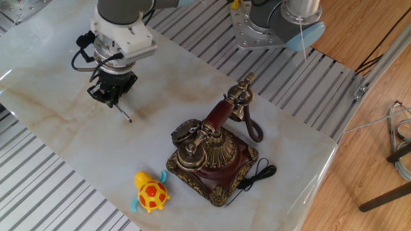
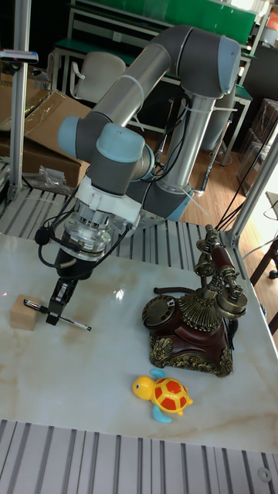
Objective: Dial a number on an old rotary phone
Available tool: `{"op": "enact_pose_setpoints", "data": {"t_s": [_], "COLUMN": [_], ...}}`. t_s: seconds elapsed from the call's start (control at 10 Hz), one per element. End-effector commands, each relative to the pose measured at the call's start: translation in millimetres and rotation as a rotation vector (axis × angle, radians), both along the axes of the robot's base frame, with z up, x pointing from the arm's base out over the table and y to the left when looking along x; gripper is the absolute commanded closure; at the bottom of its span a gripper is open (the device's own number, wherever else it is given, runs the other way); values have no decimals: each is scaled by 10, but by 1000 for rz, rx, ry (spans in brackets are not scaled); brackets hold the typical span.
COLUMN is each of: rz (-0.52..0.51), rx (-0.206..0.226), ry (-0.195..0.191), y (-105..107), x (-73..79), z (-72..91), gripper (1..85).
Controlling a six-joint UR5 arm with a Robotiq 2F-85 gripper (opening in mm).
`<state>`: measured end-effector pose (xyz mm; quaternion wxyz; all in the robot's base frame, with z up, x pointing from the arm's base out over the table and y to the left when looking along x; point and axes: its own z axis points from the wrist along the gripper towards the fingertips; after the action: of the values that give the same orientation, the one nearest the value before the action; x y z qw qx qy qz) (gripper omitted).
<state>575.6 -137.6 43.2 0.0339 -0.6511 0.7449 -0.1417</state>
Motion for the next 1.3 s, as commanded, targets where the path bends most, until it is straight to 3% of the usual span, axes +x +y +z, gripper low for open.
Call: {"op": "enact_pose_setpoints", "data": {"t_s": [0.0, 1.2], "rz": [12, -4], "rx": [-4, 6], "ry": [3, 3], "y": [-97, -108], "x": [-92, -125], "z": [-37, -106], "gripper": [843, 843]}}
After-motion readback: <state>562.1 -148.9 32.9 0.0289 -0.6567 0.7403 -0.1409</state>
